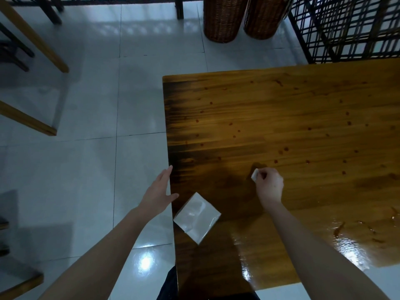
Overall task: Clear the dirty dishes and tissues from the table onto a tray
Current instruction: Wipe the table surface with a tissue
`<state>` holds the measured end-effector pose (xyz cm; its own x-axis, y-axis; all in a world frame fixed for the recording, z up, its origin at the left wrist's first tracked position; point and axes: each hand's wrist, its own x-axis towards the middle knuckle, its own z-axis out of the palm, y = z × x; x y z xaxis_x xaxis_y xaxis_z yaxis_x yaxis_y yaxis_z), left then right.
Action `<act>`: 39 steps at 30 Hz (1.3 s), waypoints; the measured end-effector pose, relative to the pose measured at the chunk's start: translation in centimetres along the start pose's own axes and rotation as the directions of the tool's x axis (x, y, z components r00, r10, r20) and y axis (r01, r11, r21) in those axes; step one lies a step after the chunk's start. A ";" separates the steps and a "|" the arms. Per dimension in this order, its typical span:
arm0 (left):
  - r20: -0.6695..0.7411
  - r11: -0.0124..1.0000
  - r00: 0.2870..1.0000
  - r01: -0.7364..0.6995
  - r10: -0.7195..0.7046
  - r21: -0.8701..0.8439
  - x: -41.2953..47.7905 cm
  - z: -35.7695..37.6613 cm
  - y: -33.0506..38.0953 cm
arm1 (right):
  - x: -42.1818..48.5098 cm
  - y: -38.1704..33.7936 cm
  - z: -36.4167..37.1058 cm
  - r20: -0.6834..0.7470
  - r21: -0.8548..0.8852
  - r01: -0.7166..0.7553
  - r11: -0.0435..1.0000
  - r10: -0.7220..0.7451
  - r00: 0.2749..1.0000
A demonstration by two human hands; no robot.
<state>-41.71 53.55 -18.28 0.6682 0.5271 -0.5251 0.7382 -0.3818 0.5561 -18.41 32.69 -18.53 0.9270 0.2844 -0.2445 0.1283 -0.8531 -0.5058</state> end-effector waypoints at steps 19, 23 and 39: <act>-0.050 0.996 0.998 0.020 -0.025 -0.089 -1.9 -1.2 -3.9 | 0.3 -9.2 6.3 0.127 0.043 0.227 0.973 -0.231 0.965; -0.065 0.996 0.998 0.009 -0.015 -0.089 -1.9 -1.7 -4.6 | -1.6 -11.3 8.4 0.268 0.055 0.388 0.920 -0.388 0.882; -0.032 0.996 0.999 -0.047 0.044 -0.073 0.7 -3.2 -5.5 | -1.2 -13.2 9.0 0.249 0.028 0.368 0.929 -0.363 0.898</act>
<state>-45.59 58.40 -19.66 0.6970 0.5336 -0.4791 0.6976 -0.3497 0.6254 -24.37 47.59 -19.00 0.6980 0.6740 -0.2419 0.4506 -0.6759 -0.5831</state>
